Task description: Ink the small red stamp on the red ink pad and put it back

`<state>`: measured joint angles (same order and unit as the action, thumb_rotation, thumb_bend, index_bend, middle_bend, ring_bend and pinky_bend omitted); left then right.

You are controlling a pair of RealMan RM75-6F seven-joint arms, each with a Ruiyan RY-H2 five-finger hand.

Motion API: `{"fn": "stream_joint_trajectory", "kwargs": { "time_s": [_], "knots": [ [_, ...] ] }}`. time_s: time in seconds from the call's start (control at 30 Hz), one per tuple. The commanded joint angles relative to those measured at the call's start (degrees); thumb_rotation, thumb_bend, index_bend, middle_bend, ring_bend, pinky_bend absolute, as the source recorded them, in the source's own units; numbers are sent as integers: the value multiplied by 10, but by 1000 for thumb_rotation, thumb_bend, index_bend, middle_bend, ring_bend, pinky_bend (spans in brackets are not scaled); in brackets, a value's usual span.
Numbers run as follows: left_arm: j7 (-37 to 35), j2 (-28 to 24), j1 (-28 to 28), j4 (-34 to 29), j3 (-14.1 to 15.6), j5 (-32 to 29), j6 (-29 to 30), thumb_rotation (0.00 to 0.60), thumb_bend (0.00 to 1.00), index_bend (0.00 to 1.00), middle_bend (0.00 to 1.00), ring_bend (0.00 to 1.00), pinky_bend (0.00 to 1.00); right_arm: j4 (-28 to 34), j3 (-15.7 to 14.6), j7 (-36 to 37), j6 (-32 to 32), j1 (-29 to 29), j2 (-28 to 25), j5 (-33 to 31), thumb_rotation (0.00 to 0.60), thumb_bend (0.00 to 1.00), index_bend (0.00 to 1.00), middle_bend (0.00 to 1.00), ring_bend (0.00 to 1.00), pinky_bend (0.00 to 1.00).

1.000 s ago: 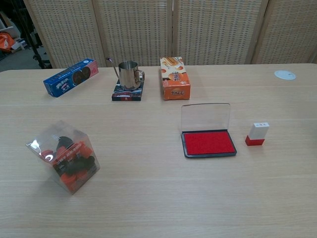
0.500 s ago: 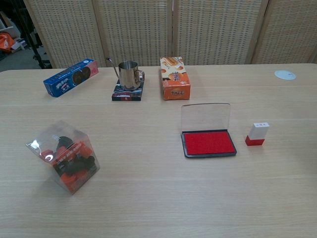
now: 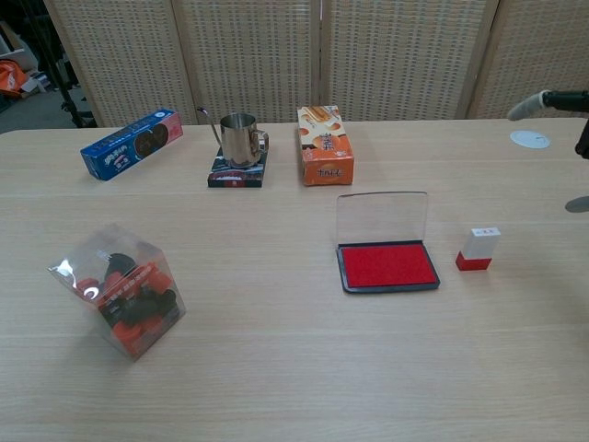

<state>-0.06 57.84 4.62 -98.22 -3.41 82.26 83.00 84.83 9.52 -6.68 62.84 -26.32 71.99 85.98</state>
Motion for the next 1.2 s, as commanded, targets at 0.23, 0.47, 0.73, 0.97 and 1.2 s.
{"fn": "stream_joint_trajectory", "kwargs": {
  "time_s": [0.23,0.47,0.73,0.97,1.2],
  "knots": [
    [12,6,8,2,-5,-18,-13,600,0,0,0,0,0,-19,-6,-18,-37,-25,25,-28,600,0,309,939,974,1000],
    [17,8,9,2,-8,-25,-15,600,0,0,0,0,0,-42,-10,-23,-51,-38,47,-42,600,88,367,941,974,1000],
    [24,12,12,4,-9,-32,-19,600,0,0,0,0,0,-62,-16,-24,-80,-55,72,-63,600,164,371,941,974,1000],
    [27,13,13,4,-9,-34,-20,600,0,0,0,0,0,-76,-21,-30,-82,-62,84,-67,600,272,374,941,974,1000],
    [27,13,13,3,-8,-35,-20,600,0,0,0,0,0,-82,-25,-35,-83,-67,88,-70,600,326,387,941,974,1000]
  ]
}}
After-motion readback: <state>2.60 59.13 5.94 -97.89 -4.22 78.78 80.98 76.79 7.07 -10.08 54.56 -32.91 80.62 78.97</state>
